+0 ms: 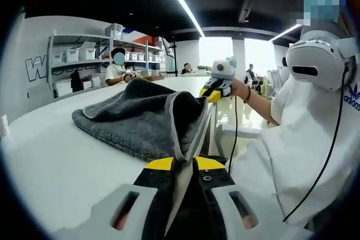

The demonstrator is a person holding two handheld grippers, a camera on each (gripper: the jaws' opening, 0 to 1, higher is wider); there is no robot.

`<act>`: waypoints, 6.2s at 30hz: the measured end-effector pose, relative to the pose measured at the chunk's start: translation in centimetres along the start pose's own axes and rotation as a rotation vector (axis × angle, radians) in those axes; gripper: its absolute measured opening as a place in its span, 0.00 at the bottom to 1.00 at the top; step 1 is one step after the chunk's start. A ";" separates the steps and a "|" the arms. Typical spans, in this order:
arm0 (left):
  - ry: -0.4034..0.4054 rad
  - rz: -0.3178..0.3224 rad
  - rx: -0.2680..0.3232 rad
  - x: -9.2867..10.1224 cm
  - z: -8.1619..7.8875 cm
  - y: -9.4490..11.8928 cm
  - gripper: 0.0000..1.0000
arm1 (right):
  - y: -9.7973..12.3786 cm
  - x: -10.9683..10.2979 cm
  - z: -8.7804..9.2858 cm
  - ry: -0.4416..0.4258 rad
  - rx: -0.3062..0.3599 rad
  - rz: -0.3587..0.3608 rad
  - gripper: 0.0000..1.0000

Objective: Open the folded towel by lifting each exposed corner and separating the folded layers until the towel lies flat within the target outline without major curled edges

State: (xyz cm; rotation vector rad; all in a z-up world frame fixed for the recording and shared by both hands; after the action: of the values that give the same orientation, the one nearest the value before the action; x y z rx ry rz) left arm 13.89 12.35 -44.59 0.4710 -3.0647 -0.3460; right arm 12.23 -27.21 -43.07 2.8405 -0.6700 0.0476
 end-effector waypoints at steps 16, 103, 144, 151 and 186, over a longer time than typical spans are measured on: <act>0.030 0.006 0.056 0.0 -0.6 0.3 0.18 | -0.1 -0.8 -1.8 0.060 0.011 0.030 0.19; 0.163 -0.247 0.187 -7.0 -5.9 -3.9 0.31 | -3.7 1.8 -6.0 0.159 -0.031 0.306 0.23; 0.264 -0.271 0.154 -11.0 -6.2 -6.8 0.30 | -5.6 3.3 -6.0 0.115 -0.035 0.340 0.20; 0.263 -0.270 0.147 -11.4 -6.4 -7.3 0.30 | -5.7 3.5 -5.7 0.107 -0.044 0.339 0.20; 0.365 -0.329 0.110 -14.4 -5.1 -9.0 0.34 | -7.0 4.1 -6.5 0.084 -0.019 0.383 0.18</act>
State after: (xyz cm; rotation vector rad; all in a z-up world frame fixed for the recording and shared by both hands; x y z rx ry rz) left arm 30.53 7.16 -41.42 0.9326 -2.6564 -0.0818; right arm 19.15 -21.48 -37.85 2.6328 -1.1758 0.2187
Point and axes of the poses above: the point that each gripper's makers call its tool centre point, and the gripper's own axes: y roughly backward along the fingers, x roughly to its right, z roughly out of its underside, the point moved 10 cm from there along y, roughly backward along the fingers, and after that the axes turned 2 degrees about x, right-handed, at the moved point
